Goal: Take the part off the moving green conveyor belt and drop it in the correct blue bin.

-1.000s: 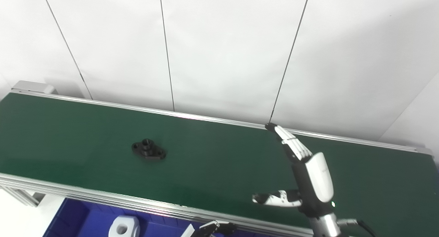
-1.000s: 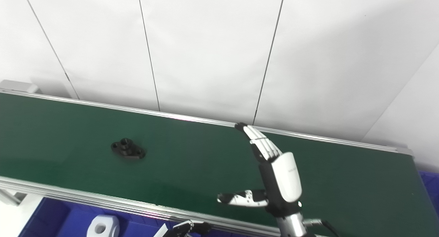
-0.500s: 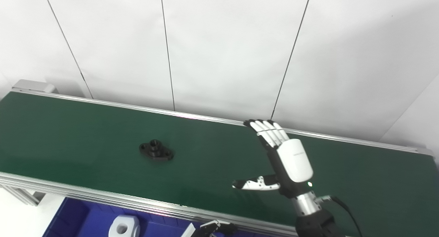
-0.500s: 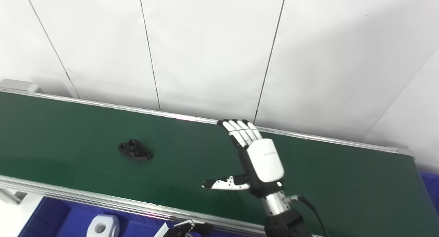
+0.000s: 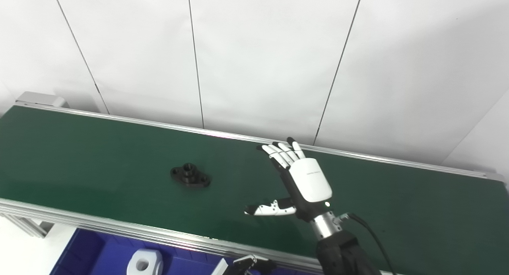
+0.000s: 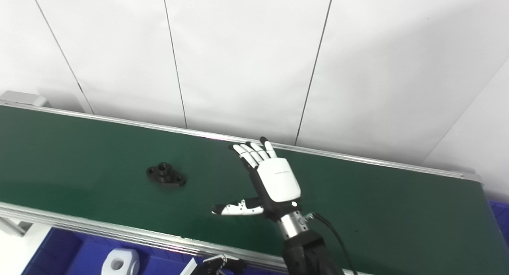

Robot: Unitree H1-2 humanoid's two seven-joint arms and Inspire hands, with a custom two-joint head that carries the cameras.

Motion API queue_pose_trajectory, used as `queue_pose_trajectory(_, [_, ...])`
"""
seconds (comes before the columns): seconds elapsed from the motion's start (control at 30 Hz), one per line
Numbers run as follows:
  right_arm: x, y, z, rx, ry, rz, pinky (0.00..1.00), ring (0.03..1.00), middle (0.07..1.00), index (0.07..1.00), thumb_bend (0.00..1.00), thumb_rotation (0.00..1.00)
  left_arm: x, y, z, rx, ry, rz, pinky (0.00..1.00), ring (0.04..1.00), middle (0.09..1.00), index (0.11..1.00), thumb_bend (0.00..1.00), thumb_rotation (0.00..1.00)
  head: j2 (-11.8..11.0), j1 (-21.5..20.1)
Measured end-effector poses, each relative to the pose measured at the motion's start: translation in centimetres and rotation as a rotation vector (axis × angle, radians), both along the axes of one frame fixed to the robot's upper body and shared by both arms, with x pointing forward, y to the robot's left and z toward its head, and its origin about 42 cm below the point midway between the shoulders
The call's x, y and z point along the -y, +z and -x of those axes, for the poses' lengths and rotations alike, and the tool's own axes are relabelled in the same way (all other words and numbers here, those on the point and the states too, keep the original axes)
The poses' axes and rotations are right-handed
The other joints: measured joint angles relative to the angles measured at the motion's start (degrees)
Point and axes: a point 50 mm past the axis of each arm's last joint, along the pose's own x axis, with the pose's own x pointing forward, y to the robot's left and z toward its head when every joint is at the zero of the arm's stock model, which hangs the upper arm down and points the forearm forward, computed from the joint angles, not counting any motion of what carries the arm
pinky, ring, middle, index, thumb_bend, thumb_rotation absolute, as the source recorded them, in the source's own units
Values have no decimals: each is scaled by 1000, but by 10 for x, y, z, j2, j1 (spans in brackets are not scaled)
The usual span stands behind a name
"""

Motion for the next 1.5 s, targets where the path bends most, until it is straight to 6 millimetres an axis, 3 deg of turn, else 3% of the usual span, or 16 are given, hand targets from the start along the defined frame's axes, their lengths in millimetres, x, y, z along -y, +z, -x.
queue_pose_trajectory(0.27, [-22,-10,2,-63,9,29,1000,896,865,891,841,829,1,0,1,1,1,1,649,750,779,757,824,865,3,12])
queue_pose_trajectory(0.73, [-41,-20,-11,-126,-19,98,991,890,853,888,816,747,5,0,4,6,25,9,632,736,768,752,825,850,5,25])
queue_pose_trajectory(1.5, [-47,-43,-27,-211,-46,189,979,885,849,874,834,740,12,1,9,20,42,9,641,740,769,758,792,825,13,54])
